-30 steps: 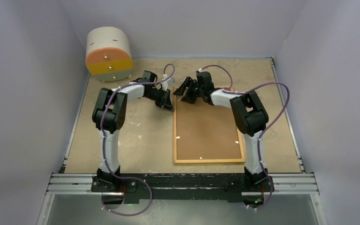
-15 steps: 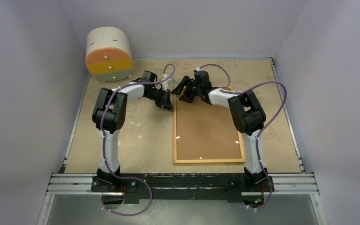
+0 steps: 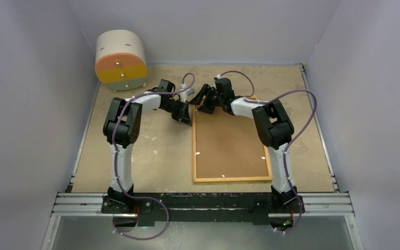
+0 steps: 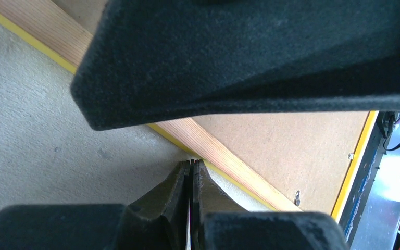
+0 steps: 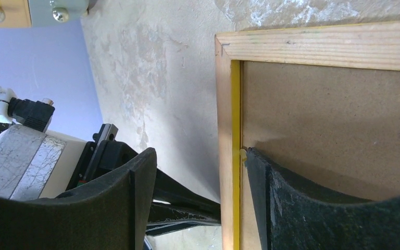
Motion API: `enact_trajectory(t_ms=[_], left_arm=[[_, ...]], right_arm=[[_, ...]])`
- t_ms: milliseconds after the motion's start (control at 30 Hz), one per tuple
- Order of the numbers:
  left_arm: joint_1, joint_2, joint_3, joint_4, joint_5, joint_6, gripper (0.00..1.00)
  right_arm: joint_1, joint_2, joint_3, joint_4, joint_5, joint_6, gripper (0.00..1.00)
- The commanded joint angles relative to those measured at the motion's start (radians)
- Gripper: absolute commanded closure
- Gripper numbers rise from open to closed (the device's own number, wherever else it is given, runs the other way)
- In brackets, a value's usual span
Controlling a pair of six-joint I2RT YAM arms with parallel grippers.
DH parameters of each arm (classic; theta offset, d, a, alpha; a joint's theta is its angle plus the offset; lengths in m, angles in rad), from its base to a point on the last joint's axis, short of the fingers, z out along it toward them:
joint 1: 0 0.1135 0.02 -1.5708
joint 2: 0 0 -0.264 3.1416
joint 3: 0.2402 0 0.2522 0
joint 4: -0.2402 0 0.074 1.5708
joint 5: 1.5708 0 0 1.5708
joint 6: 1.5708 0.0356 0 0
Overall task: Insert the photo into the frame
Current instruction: Install the photo frame at the center of the board.
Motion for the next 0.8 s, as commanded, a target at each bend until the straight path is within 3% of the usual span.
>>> enact_trajectory(t_ms=[0,433,767], left_arm=[[-0.003,0.0,-0.003,-0.029,-0.05,0.035,0.98],[0.058,-0.089,-0.074,0.029,0.13,-0.023,0.94],[0.053,-0.085,-0.115,0.147,0.257,-0.109,0.76]], right_arm=[[0.011,0.034,0.053,-0.05,-0.068,-0.005,0.34],[-0.083,0.061,0.226,-0.231,-0.171,-0.205,0.36],[-0.097,0.151,0.365,-0.381,-0.282,-0.326,0.34]])
